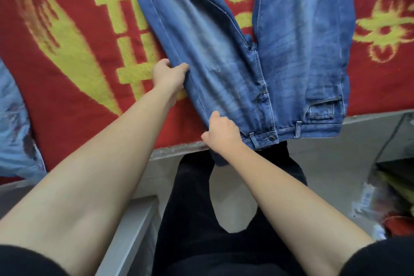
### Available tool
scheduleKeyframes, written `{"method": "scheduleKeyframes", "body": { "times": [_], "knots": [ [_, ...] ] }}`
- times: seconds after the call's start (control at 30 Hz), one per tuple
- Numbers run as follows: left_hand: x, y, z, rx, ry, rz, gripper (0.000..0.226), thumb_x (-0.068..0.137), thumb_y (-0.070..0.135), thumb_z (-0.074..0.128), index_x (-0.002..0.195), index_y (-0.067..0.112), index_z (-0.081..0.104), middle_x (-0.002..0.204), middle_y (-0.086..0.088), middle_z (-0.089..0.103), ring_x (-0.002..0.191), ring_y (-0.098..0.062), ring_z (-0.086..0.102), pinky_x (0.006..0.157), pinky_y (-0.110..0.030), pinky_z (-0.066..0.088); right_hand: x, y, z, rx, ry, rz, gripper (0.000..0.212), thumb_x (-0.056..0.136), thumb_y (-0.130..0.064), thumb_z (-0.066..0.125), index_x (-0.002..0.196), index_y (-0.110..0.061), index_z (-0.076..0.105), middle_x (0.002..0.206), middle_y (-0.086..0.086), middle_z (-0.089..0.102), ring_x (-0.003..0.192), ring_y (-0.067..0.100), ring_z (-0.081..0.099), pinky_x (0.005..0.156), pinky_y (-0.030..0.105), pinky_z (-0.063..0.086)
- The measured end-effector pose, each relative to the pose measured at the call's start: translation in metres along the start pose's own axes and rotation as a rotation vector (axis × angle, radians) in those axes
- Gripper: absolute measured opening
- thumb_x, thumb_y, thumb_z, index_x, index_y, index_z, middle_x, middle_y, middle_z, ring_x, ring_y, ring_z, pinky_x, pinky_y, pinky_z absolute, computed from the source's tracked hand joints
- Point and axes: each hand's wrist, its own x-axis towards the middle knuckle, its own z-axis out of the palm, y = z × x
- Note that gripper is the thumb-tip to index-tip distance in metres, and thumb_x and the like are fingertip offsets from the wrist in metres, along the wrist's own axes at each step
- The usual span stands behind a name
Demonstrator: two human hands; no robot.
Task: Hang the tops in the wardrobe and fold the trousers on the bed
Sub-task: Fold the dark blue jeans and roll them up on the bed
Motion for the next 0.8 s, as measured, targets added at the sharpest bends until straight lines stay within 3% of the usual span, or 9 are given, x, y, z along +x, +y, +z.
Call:
{"method": "scheduleKeyframes", "body": {
  "times": [0.1, 0.2, 0.33, 0.43, 0.53, 0.6, 0.7, 0.8],
  "knots": [
    [-0.024, 0.024, 0.009, -0.028, 0.007, 0.055, 0.019, 0.076, 0.008, 0.065, 0.088, 0.017, 0.053, 0.087, -0.006, 0.066, 0.072, -0.024, 0.066, 0.058, -0.041, 0.058, -0.011, 0.025, -0.032, 0.242, -0.092, 0.033, 0.025, 0.077, -0.032, 0.063, 0.072, -0.018, 0.043, 0.078, 0.005, 0.059, 0.081, 0.032, 0.054, 0.061, 0.034, 0.034],
    [-0.05, 0.055, 0.03, -0.055, 0.012, 0.127, 0.02, 0.075, 0.009, 0.065, 0.086, 0.017, 0.051, 0.08, -0.004, 0.064, 0.062, -0.021, 0.062, 0.043, -0.027, 0.048, -0.02, 0.057, -0.072, 0.421, -0.097, 0.028, 0.033, 0.076, -0.037, 0.057, 0.064, -0.015, 0.035, 0.062, -0.003, 0.043, 0.069, 0.023, 0.043, 0.059, 0.036, 0.032],
    [-0.075, 0.091, 0.081, -0.103, -0.063, 0.191, 0.021, 0.072, 0.006, 0.064, 0.077, 0.018, 0.047, 0.078, -0.008, 0.061, 0.059, -0.025, 0.063, 0.042, -0.025, 0.045, -0.033, 0.112, -0.125, 0.534, -0.049, 0.007, 0.028, 0.068, -0.041, 0.046, 0.07, -0.014, 0.053, 0.067, -0.006, 0.053, 0.071, 0.017, 0.049, 0.068, 0.035, 0.042],
    [-0.089, 0.11, 0.13, -0.09, -0.124, 0.263, 0.025, 0.072, 0.004, 0.066, 0.073, 0.018, 0.046, 0.073, -0.003, 0.058, 0.061, -0.025, 0.066, 0.045, -0.035, 0.055, -0.037, 0.157, -0.156, 0.533, 0.02, 0.039, 0.027, 0.067, -0.039, 0.043, 0.07, -0.014, 0.054, 0.067, -0.005, 0.055, 0.072, 0.019, 0.051, 0.068, 0.037, 0.042],
    [-0.1, 0.123, 0.182, -0.003, -0.158, 0.324, 0.024, 0.071, 0.01, 0.066, 0.071, 0.02, 0.045, 0.072, 0.0, 0.059, 0.065, -0.025, 0.067, 0.049, -0.042, 0.059, -0.035, 0.203, -0.173, 0.542, 0.085, 0.116, 0.036, 0.077, -0.038, 0.043, 0.08, -0.003, 0.052, 0.078, 0.011, 0.06, 0.082, 0.03, 0.056, 0.076, 0.041, 0.045],
    [-0.102, 0.13, 0.216, 0.129, -0.15, 0.38, 0.021, 0.072, 0.017, 0.066, 0.074, 0.018, 0.045, 0.079, -0.005, 0.063, 0.073, -0.029, 0.069, 0.058, -0.044, 0.061, -0.031, 0.233, -0.176, 0.54, 0.114, 0.179, 0.028, 0.087, -0.033, 0.044, 0.078, -0.006, 0.05, 0.081, 0.011, 0.06, 0.085, 0.03, 0.055, 0.071, 0.038, 0.041],
    [-0.098, 0.136, 0.266, 0.306, -0.152, 0.467, 0.02, 0.076, 0.022, 0.065, 0.083, 0.016, 0.048, 0.088, -0.006, 0.065, 0.086, -0.031, 0.067, 0.074, -0.037, 0.057, -0.019, 0.269, -0.176, 0.558, 0.182, 0.246, 0.023, 0.092, -0.032, 0.041, 0.077, -0.014, 0.045, 0.078, 0.001, 0.056, 0.084, 0.029, 0.051, 0.066, 0.038, 0.034],
    [-0.09, 0.132, 0.311, 0.465, -0.127, 0.546, 0.02, 0.081, 0.024, 0.063, 0.087, 0.016, 0.046, 0.086, 0.001, 0.059, 0.091, -0.028, 0.061, 0.073, -0.029, 0.043, -0.001, 0.3, -0.17, 0.504, 0.225, 0.29, 0.02, 0.095, -0.036, 0.041, 0.092, -0.017, 0.047, 0.092, 0.004, 0.06, 0.094, 0.032, 0.054, 0.074, 0.038, 0.034]
  ]
}}
